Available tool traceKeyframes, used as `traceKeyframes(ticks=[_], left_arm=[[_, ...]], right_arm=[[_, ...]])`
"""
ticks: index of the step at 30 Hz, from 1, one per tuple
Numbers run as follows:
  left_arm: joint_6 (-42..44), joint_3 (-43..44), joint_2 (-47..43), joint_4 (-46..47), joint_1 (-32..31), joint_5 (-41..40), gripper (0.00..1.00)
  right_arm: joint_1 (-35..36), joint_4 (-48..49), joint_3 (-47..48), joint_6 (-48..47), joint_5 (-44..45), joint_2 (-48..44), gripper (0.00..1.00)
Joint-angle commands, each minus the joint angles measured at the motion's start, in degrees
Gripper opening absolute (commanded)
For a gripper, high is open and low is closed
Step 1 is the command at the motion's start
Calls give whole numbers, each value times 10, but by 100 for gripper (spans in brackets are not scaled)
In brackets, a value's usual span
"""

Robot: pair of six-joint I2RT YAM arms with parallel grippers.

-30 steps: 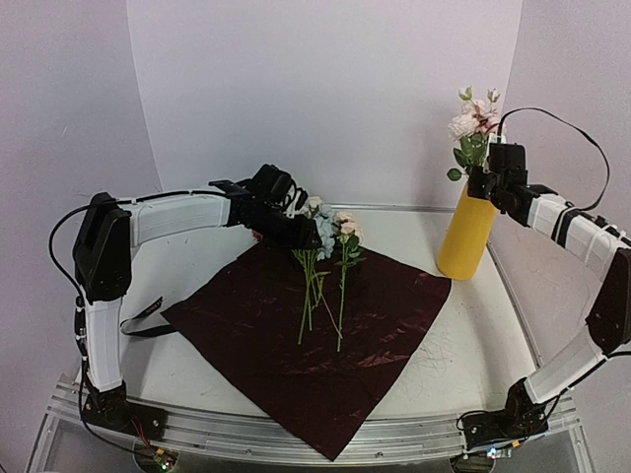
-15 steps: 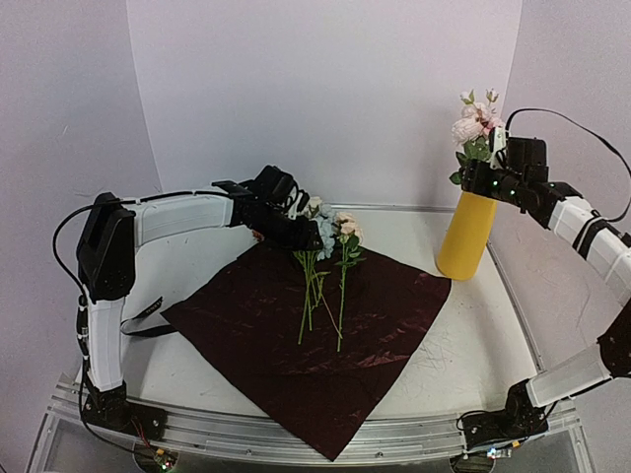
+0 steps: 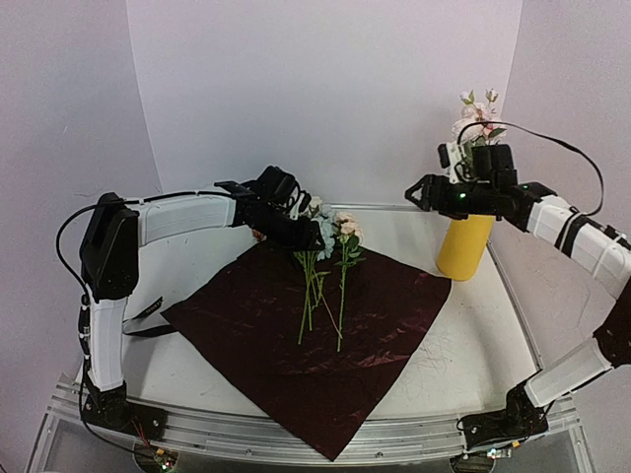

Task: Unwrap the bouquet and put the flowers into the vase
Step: Insert the fake flower into the vase.

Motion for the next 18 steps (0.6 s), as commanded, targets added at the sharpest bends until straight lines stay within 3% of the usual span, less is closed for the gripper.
traceKeyframes(ticks=[1, 11, 18], left_arm=[[-4, 29, 7, 5, 2, 9, 69], [-4, 12, -6, 5, 2, 6, 69], [-19, 36, 25, 5, 0, 45, 67]], right_arm=[[49, -1, -4, 57, -19, 56, 68], [88, 3, 86, 116, -73, 251, 58], [88, 3, 113, 132, -59, 280, 58]])
